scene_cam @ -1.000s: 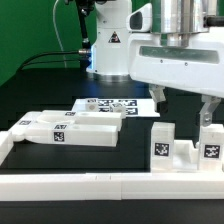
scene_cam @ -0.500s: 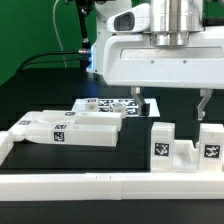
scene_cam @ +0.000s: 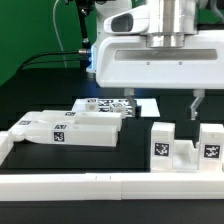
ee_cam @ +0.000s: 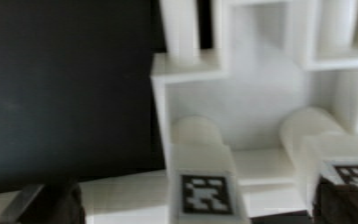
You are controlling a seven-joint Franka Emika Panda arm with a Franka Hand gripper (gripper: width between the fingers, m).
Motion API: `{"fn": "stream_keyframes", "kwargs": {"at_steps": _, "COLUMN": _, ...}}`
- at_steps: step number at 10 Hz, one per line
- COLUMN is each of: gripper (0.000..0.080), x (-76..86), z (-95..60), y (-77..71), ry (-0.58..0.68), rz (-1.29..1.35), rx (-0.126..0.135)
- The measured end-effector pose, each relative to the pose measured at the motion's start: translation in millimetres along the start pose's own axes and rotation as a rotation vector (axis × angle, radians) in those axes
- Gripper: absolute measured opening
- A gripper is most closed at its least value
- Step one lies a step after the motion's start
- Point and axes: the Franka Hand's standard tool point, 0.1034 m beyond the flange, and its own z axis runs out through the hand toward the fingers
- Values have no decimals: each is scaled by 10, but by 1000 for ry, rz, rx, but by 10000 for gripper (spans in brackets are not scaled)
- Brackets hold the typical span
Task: Assemble chair
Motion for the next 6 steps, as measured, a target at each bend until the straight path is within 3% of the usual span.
{"fn": "stream_keyframes", "kwargs": {"at_steps": 4, "gripper": 648, "x": 19, "z": 16, "y": 23, "ry": 39, "rz": -22, "rx": -4}}
{"fn": "stream_keyframes", "kwargs": {"at_steps": 6, "gripper": 648, "x": 16, "z": 65, "y": 0, "ry": 165, "rz": -41, "rx": -13}}
